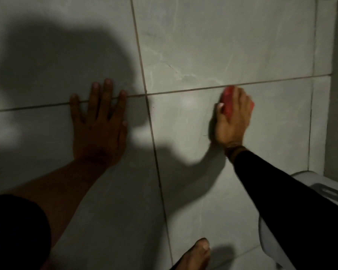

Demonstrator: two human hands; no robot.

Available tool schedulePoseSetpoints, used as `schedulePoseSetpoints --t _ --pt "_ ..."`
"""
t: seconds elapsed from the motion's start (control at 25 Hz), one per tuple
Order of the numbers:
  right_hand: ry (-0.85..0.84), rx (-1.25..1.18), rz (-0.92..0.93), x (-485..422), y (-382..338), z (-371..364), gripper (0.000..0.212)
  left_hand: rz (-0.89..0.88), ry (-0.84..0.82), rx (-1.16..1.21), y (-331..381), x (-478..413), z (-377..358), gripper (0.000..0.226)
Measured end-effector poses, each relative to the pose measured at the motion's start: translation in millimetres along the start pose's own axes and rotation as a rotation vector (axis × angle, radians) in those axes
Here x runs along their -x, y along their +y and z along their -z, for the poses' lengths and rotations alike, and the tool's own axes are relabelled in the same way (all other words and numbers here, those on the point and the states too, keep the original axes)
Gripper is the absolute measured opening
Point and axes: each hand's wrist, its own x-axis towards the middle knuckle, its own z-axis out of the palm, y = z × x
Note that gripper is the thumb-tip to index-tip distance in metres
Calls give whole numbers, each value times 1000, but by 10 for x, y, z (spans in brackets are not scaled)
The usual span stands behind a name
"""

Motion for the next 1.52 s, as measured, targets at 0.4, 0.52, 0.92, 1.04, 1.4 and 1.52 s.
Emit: schedulePoseSetpoints --t 0.4,0.52,0.92,1.04,1.4,1.52 --pt "-240 86 349 1543 -342 -327 65 6 -21 41 -5 -18 33 72" --pt "-48 -54 -233 1240 88 -66 65 -1 -19 14 12 -20 -2 72" --pt "-281 22 203 2653 -266 -362 51 -5 -66 -1 18 -11 87 72" --pt "-286 -327 -184 2460 60 -9 52 22 -207 6 210 -18 413 70" --pt "-175 -1641 -1293 2960 -195 2004 50 243 -1143 777 2493 772 2385 34" --pt "61 -1813 -1398 3055 195 2778 58 215 -1193 847 3176 879 2967 22"
